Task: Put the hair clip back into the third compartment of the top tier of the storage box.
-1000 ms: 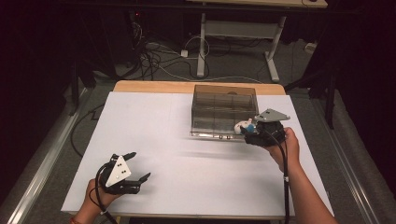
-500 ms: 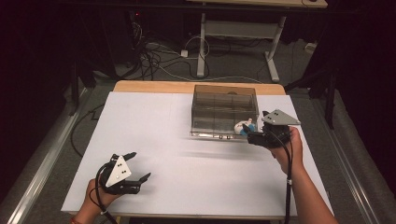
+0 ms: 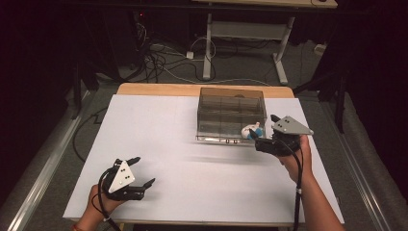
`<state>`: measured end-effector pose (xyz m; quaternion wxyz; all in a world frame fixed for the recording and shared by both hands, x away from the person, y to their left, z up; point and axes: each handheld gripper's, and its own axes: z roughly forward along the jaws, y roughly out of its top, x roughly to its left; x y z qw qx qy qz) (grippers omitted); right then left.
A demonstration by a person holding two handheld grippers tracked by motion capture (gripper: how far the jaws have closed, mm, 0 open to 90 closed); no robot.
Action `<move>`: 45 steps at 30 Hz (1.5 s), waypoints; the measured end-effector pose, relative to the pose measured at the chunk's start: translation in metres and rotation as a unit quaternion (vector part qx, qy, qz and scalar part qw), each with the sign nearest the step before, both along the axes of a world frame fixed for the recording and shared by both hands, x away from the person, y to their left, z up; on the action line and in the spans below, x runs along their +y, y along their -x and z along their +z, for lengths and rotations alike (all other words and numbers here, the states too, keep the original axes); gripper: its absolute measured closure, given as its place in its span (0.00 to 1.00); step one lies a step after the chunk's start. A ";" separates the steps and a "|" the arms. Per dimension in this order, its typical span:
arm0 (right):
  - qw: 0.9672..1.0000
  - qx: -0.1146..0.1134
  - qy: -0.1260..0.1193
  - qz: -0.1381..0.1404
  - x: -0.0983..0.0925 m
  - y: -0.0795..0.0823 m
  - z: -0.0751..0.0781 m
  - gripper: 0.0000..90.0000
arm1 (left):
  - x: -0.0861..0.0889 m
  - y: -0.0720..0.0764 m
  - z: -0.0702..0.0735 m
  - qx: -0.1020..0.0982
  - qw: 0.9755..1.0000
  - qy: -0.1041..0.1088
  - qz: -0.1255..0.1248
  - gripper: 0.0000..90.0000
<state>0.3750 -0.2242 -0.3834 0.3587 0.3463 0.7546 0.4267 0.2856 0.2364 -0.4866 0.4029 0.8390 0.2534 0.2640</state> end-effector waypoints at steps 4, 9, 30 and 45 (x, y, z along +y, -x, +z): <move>1.000 -0.010 -0.003 0.002 0.000 0.005 0.000 0.18 | 0.000 0.000 0.000 0.001 1.000 0.001 -0.001 0.17; 1.000 -0.016 -0.008 0.004 -0.001 0.007 -0.001 0.18 | 0.000 0.000 0.000 0.001 1.000 0.001 -0.001 0.17; 0.999 -0.040 -0.021 0.020 -0.006 0.028 0.004 0.18 | -0.001 0.001 0.000 -0.001 1.000 -0.001 -0.003 0.17; 0.998 -0.053 -0.004 0.025 -0.011 0.041 0.003 0.18 | -0.004 0.001 0.001 -0.001 1.000 -0.001 -0.008 0.17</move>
